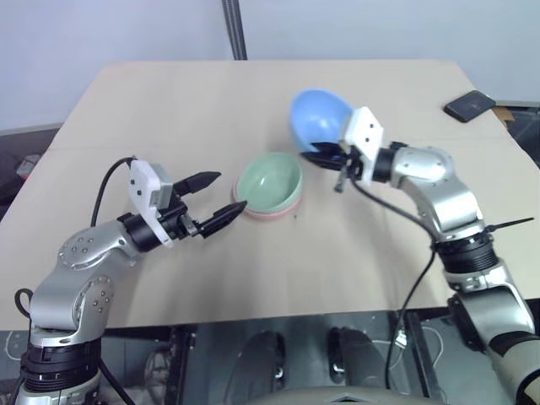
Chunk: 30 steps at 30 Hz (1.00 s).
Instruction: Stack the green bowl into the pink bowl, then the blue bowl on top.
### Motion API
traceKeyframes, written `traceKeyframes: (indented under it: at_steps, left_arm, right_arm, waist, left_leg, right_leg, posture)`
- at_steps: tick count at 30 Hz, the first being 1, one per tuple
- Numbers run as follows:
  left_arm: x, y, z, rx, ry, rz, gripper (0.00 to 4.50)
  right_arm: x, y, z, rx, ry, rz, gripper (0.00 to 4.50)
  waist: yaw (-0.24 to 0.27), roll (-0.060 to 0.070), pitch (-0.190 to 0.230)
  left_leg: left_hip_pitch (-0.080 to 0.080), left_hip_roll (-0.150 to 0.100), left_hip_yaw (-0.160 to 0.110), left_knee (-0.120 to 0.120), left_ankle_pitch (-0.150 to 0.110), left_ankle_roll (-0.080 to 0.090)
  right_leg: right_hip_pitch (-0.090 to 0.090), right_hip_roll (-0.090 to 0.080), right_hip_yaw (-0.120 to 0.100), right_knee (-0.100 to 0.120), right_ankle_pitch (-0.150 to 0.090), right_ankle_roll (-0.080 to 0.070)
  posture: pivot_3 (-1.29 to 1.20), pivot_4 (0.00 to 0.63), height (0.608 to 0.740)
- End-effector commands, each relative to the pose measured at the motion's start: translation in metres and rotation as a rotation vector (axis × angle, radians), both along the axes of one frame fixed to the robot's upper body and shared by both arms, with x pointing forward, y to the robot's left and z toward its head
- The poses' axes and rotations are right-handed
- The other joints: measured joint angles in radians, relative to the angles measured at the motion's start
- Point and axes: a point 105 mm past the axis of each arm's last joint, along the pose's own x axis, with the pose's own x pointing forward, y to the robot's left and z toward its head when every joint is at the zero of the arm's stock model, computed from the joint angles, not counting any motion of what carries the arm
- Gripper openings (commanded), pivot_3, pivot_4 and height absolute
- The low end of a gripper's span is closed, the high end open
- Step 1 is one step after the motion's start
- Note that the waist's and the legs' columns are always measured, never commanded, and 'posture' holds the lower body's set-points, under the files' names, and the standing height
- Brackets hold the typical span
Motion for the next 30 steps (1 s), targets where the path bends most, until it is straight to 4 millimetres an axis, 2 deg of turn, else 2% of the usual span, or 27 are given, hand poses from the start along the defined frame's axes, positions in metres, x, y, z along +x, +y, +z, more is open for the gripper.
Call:
traceKeyframes:
  at_steps: [1, 3, 5, 9, 11, 12, 14, 15, 16, 17, 19, 21, 24, 25, 27, 30]
  left_arm:
    - [-0.001, 0.008, 0.009, 0.018, -0.051, 0.027, 4.50]
    - [-0.002, 0.010, 0.008, 0.017, -0.049, 0.034, 4.50]
    - [-0.004, 0.010, 0.007, 0.018, -0.048, 0.039, 4.50]
    - [-0.005, 0.010, 0.007, 0.021, -0.059, 0.048, 4.50]
    - [-0.006, 0.010, 0.008, 0.018, -0.061, 0.051, 4.50]
    - [-0.007, 0.010, 0.008, 0.018, -0.062, 0.054, 4.50]
    - [-0.007, 0.010, 0.007, 0.018, -0.063, 0.062, 4.50]
    - [-0.007, 0.010, 0.007, 0.018, -0.063, 0.064, 4.50]
    - [-0.006, 0.010, 0.006, 0.026, -0.069, 0.073, 4.50]
    - [-0.006, 0.009, 0.005, 0.013, -0.067, 0.077, 4.50]
    - [-0.007, 0.008, 0.003, -0.002, -0.053, 0.074, 4.50]
    - [-0.010, 0.007, 0.004, -0.046, -0.019, 0.050, 4.50]
    - [-0.018, 0.000, 0.009, -0.038, -0.029, 0.004, 4.50]
    - [-0.018, -0.001, 0.012, -0.039, -0.038, 0.015, 4.50]
    - [-0.021, -0.001, 0.016, -0.036, -0.037, 0.030, 4.50]
    - [-0.031, 0.006, 0.017, -0.004, -0.036, 0.066, 4.50]
  right_arm:
    - [-0.025, 0.022, 0.019, 0.009, -0.048, 0.117, 0.04]
    - [-0.031, 0.036, 0.004, -0.046, -0.034, 0.163, 0.04]
    - [-0.027, 0.046, -0.018, -0.137, -0.045, 0.155, 0.04]
    - [-0.009, 0.046, -0.045, -0.254, -0.059, 0.110, 0.04]
    - [-0.003, 0.043, -0.047, -0.254, -0.035, 0.093, 0.77]
    - [-0.001, 0.041, -0.047, -0.250, -0.030, 0.089, 0.99]
    - [-0.001, 0.038, -0.044, -0.247, -0.034, 0.090, 1.87]
    - [-0.002, 0.036, -0.042, -0.244, -0.036, 0.092, 2.07]
    - [-0.003, 0.034, -0.038, -0.237, -0.042, 0.089, 2.62]
    - [-0.005, 0.030, -0.031, -0.214, -0.057, 0.078, 3.38]
    - [-0.012, 0.021, -0.013, -0.126, -0.052, 0.068, 3.36]
    - [-0.015, 0.006, 0.000, -0.064, -0.053, 0.033, 3.36]
    - [-0.021, -0.033, -0.003, -0.052, 0.047, -0.040, 3.36]
    - [-0.023, -0.045, -0.007, -0.049, 0.089, -0.066, 3.85]
    - [-0.025, -0.076, -0.017, -0.088, 0.123, -0.138, 4.48]
    - [-0.022, -0.126, -0.024, -0.091, 0.153, -0.319, 4.48]
  waist:
    - [0.005, 0.000, 0.000]
    - [0.009, -0.001, 0.000]
    - [0.005, -0.001, -0.001]
    - [0.004, -0.001, 0.000]
    - [0.002, -0.001, 0.000]
    - [0.002, -0.001, 0.000]
    - [0.001, -0.001, 0.000]
    - [0.001, -0.001, 0.000]
    - [0.001, -0.001, 0.000]
    - [0.001, -0.001, 0.000]
    - [0.001, 0.000, 0.000]
    - [0.003, 0.000, 0.000]
    - [0.011, -0.001, 0.000]
    - [0.012, -0.001, 0.000]
    - [0.014, -0.001, 0.000]
    - [0.010, 0.000, 0.000]
  left_leg:
    - [0.000, 0.000, 0.000, 0.000, 0.000, 0.000]
    - [0.000, -0.001, -0.001, 0.000, 0.000, 0.000]
    - [0.000, -0.002, -0.002, 0.000, 0.000, 0.000]
    - [0.000, -0.003, -0.002, 0.000, 0.000, 0.000]
    - [-0.001, -0.003, -0.002, 0.000, 0.000, 0.000]
    - [-0.001, -0.003, -0.002, 0.000, 0.000, 0.000]
    - [-0.001, -0.003, -0.002, 0.000, 0.000, 0.000]
    - [-0.001, -0.002, -0.002, 0.000, 0.000, -0.001]
    - [0.000, -0.002, -0.002, 0.000, 0.000, -0.001]
    - [0.000, -0.002, -0.002, 0.000, 0.000, -0.001]
    - [0.000, -0.002, -0.002, 0.000, 0.000, -0.001]
    - [-0.001, -0.003, -0.002, 0.000, 0.000, -0.001]
    - [-0.002, -0.003, -0.004, 0.000, 0.000, -0.001]
    - [-0.002, -0.003, -0.005, 0.000, 0.000, -0.001]
    - [-0.002, -0.004, -0.006, 0.000, 0.000, 0.000]
    - [-0.002, -0.004, -0.007, 0.000, 0.000, 0.000]
  right_leg:
    - [0.000, 0.000, 0.000, 0.000, 0.000, 0.000]
    - [0.000, -0.002, -0.002, 0.000, 0.000, 0.000]
    - [0.001, -0.004, -0.003, 0.000, 0.000, 0.000]
    - [0.001, -0.006, -0.004, 0.000, 0.000, -0.001]
    - [0.000, -0.005, -0.004, 0.000, 0.000, -0.001]
    - [0.000, -0.005, -0.004, 0.000, 0.000, -0.001]
    - [0.000, -0.005, -0.004, 0.000, 0.000, 0.000]
    - [0.000, -0.005, -0.004, 0.000, 0.000, 0.000]
    - [0.000, -0.005, -0.004, 0.000, 0.000, 0.000]
    - [0.000, -0.005, -0.004, 0.000, 0.000, 0.000]
    - [0.000, -0.005, -0.004, 0.000, 0.000, 0.000]
    - [0.000, -0.005, -0.004, 0.000, 0.000, 0.000]
    - [0.001, -0.008, -0.007, -0.001, 0.000, 0.000]
    - [0.002, -0.009, -0.008, -0.002, 0.000, -0.001]
    - [0.003, -0.011, -0.007, -0.003, 0.000, -0.001]
    - [0.003, -0.012, -0.006, -0.003, -0.002, -0.004]
  posture:
    - [0.00, 0.150, 0.739]
    - [0.00, 0.150, 0.739]
    - [0.00, 0.150, 0.739]
    - [0.00, 0.150, 0.739]
    - [0.00, 0.150, 0.739]
    - [0.00, 0.150, 0.739]
    - [0.00, 0.150, 0.739]
    - [0.00, 0.150, 0.739]
    - [0.00, 0.150, 0.739]
    - [0.00, 0.150, 0.739]
    - [0.00, 0.150, 0.739]
    - [0.00, 0.150, 0.739]
    - [0.00, 0.150, 0.739]
    - [0.00, 0.150, 0.739]
    - [0.00, 0.150, 0.739]
    - [0.00, 0.150, 0.739]
